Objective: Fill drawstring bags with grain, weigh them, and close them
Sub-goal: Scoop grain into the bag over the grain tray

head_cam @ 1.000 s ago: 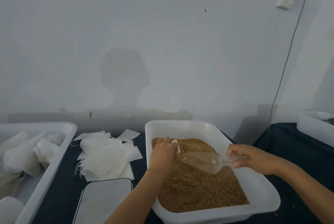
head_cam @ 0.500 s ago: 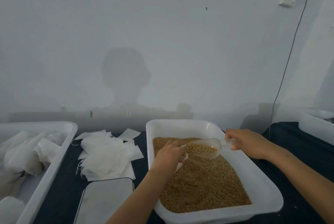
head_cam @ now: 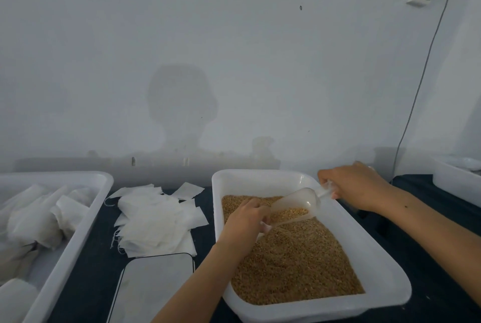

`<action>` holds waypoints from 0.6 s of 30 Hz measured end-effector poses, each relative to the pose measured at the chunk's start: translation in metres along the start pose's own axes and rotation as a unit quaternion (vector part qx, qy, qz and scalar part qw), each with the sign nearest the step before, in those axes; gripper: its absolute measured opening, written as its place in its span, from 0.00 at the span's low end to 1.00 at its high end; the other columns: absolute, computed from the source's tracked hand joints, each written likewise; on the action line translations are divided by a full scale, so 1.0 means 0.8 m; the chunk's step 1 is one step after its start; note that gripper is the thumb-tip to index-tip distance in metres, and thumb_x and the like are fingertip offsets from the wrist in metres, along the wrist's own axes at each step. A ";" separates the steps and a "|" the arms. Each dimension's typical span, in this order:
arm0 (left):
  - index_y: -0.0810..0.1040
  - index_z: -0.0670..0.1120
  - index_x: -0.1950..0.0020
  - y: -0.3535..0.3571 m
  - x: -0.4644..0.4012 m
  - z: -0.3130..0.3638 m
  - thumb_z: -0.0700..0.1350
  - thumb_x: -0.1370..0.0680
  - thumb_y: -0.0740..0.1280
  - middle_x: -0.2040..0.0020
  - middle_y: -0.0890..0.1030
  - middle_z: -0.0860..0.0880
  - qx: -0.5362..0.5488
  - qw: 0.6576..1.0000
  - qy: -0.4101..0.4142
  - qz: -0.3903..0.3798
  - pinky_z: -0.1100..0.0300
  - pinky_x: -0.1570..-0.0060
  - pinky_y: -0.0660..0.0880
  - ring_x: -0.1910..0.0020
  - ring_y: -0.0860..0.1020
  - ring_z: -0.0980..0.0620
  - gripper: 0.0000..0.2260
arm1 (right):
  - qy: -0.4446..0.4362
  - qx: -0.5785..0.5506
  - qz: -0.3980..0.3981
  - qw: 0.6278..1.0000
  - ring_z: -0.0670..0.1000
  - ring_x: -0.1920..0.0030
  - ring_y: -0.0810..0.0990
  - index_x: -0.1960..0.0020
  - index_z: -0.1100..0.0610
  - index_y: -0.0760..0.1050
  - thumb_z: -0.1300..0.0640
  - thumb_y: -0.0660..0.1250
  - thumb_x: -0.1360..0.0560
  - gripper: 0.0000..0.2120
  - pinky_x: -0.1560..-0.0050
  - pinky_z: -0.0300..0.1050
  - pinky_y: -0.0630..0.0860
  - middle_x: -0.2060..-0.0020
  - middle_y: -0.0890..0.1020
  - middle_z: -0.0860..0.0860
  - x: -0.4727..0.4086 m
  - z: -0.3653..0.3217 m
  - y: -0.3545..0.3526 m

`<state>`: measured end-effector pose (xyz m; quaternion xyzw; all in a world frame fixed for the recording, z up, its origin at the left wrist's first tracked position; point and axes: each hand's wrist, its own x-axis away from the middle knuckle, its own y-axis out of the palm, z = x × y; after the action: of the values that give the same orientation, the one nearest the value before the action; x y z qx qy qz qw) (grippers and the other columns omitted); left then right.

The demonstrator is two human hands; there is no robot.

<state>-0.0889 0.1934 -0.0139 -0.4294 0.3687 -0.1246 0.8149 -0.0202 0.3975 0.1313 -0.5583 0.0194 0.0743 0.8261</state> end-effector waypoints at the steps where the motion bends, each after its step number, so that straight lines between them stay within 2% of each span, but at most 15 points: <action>1: 0.77 0.46 0.53 0.000 0.000 0.000 0.45 0.25 0.68 0.53 0.71 0.54 0.001 1.000 -0.001 0.000 0.66 0.54 0.62 0.50 0.68 0.56 0.04 | -0.008 0.013 0.014 1.000 0.41 0.67 0.65 0.53 0.47 0.64 0.63 0.58 0.22 0.10 0.53 0.40 0.60 0.68 0.70 0.41 -0.001 -0.001 -0.003; 3: 0.76 0.46 0.53 -0.001 0.000 0.000 0.44 0.25 0.68 0.54 0.69 0.55 0.005 1.000 -0.004 -0.002 0.65 0.54 0.61 0.51 0.67 0.57 0.04 | -0.023 0.036 0.042 0.998 0.44 0.64 0.69 0.54 0.47 0.64 0.62 0.60 0.23 0.11 0.52 0.41 0.61 0.67 0.70 0.42 -0.002 -0.002 -0.007; 5: 0.76 0.45 0.54 -0.002 -0.001 -0.001 0.43 0.25 0.68 0.53 0.72 0.52 0.010 1.000 -0.007 0.000 0.65 0.54 0.62 0.49 0.69 0.55 0.03 | -0.032 0.054 0.064 0.996 0.46 0.60 0.70 0.55 0.47 0.63 0.62 0.60 0.23 0.11 0.51 0.42 0.62 0.65 0.70 0.43 -0.003 -0.005 -0.010; 9: 0.76 0.41 0.51 -0.008 0.001 0.004 0.41 0.23 0.65 0.49 0.76 0.47 0.020 1.000 -0.020 -0.008 0.60 0.52 0.68 0.48 0.71 0.50 0.04 | -0.021 0.061 0.067 0.996 0.46 0.61 0.69 0.56 0.47 0.61 0.63 0.60 0.24 0.13 0.54 0.42 0.60 0.67 0.68 0.43 -0.001 -0.006 -0.009; 12: 0.74 0.42 0.52 -0.013 0.002 0.007 0.38 0.23 0.64 0.51 0.75 0.46 0.026 0.999 -0.030 -0.012 0.60 0.56 0.67 0.52 0.72 0.49 0.02 | 0.018 0.031 0.009 0.999 0.46 0.62 0.70 0.54 0.48 0.60 0.60 0.59 0.22 0.09 0.61 0.41 0.62 0.67 0.68 0.42 0.008 -0.002 -0.001; 14: 0.70 0.46 0.54 -0.014 0.002 0.009 0.36 0.22 0.62 0.56 0.72 0.48 0.028 0.999 -0.039 -0.006 0.61 0.62 0.63 0.58 0.69 0.50 0.05 | 0.054 -0.018 -0.062 0.996 0.48 0.60 0.72 0.51 0.51 0.60 0.56 0.59 0.20 0.06 0.66 0.39 0.63 0.64 0.68 0.43 0.015 -0.005 0.010; 16: 0.66 0.46 0.55 -0.014 0.001 0.008 0.37 0.21 0.60 0.58 0.70 0.50 0.041 0.997 -0.062 -0.007 0.62 0.64 0.61 0.60 0.67 0.51 0.06 | 0.081 -0.063 -0.119 0.988 0.49 0.54 0.73 0.47 0.54 0.63 0.56 0.58 0.20 0.04 0.61 0.40 0.68 0.59 0.71 0.47 0.020 -0.016 0.032; 18: 0.65 0.45 0.55 -0.015 0.000 0.007 0.37 0.20 0.59 0.59 0.72 0.47 0.080 0.992 -0.100 -0.011 0.60 0.63 0.62 0.62 0.68 0.51 0.06 | 0.106 -0.108 -0.154 0.976 0.50 0.51 0.75 0.40 0.59 0.66 0.59 0.58 0.20 0.09 0.58 0.39 0.70 0.50 0.73 0.51 0.022 -0.034 0.062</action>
<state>-0.0837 0.1897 -0.0026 -0.3769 0.2694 -0.1190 0.8782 -0.0084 0.3923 0.0738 -0.6452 0.0122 -0.1113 0.7557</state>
